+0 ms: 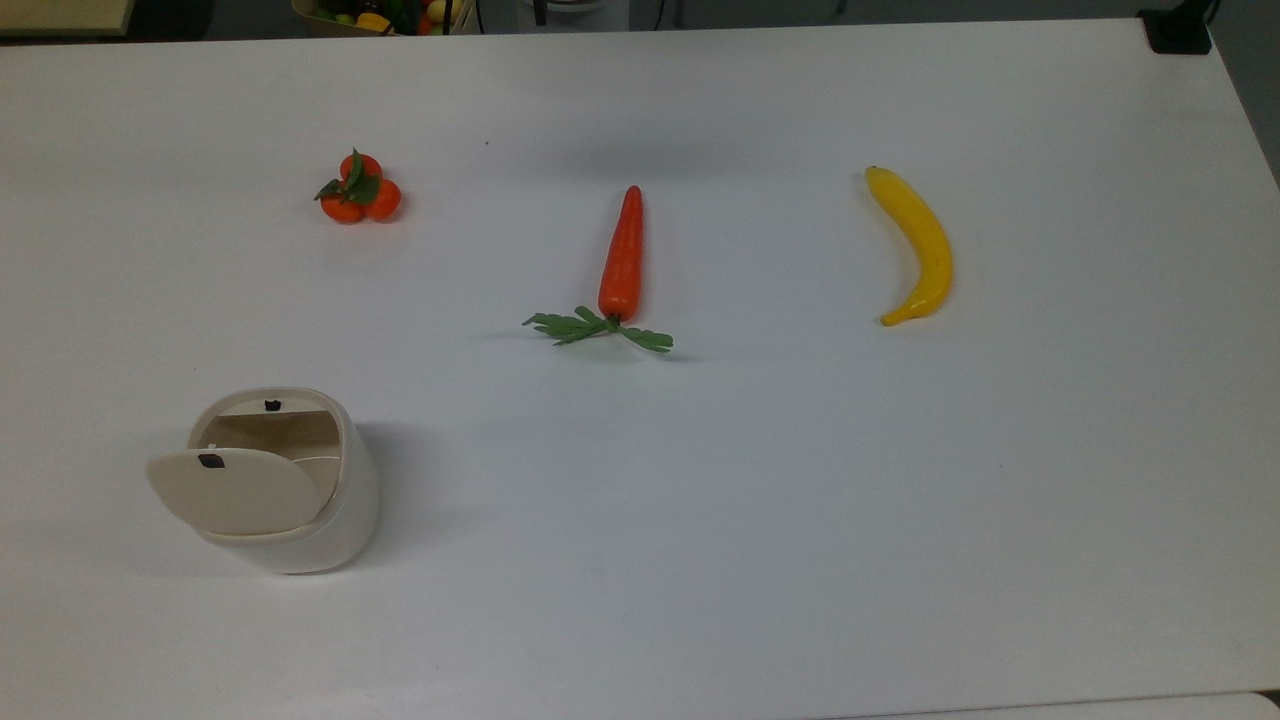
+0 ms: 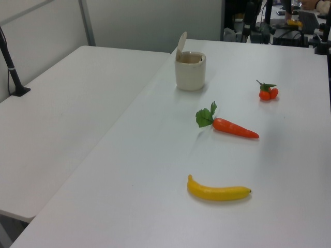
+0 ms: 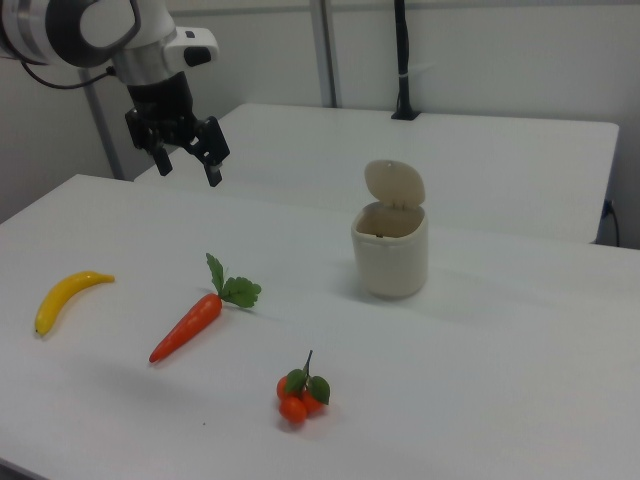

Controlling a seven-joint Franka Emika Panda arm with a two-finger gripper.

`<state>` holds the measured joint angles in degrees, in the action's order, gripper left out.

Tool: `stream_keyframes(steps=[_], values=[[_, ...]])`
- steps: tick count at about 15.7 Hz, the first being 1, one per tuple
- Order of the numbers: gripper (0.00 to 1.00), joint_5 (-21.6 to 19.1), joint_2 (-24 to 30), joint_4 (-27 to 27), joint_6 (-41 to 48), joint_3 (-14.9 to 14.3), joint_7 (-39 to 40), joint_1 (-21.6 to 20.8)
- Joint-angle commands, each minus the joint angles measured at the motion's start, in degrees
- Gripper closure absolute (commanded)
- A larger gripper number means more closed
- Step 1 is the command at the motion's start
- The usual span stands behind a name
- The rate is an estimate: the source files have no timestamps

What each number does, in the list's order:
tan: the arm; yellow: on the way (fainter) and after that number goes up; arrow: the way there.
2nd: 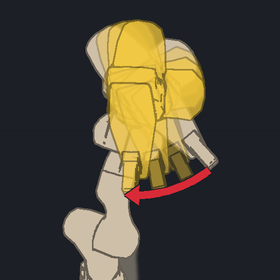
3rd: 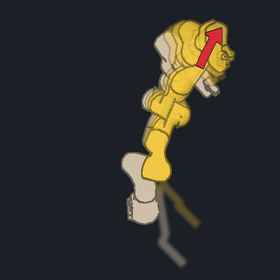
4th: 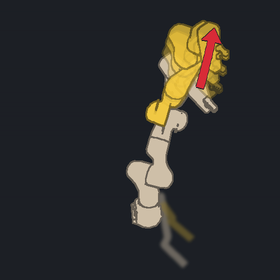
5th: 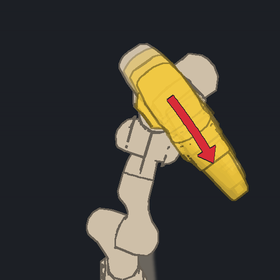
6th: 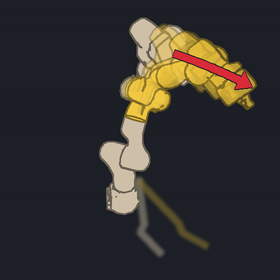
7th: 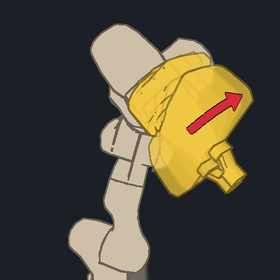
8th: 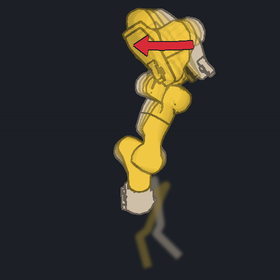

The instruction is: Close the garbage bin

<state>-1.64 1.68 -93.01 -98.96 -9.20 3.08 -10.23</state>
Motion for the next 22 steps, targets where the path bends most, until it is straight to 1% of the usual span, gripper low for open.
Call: stream_keyframes(steps=[1,12,13,15,18,22], values=[[0.00,-0.20,1.04,-1.47,-0.89,0.06,0.87,-0.15],[0.00,-0.20,0.34,-1.48,-1.59,0.06,2.36,-0.23],[0.05,-0.20,0.34,-1.48,-1.59,0.06,3.67,-0.23],[0.19,-0.29,0.34,-1.48,-1.50,0.06,6.31,-0.15],[0.36,-0.47,0.34,-1.48,-1.50,0.06,7.11,-0.15],[0.73,-2.66,0.34,-1.48,-1.50,0.06,7.37,0.47]])
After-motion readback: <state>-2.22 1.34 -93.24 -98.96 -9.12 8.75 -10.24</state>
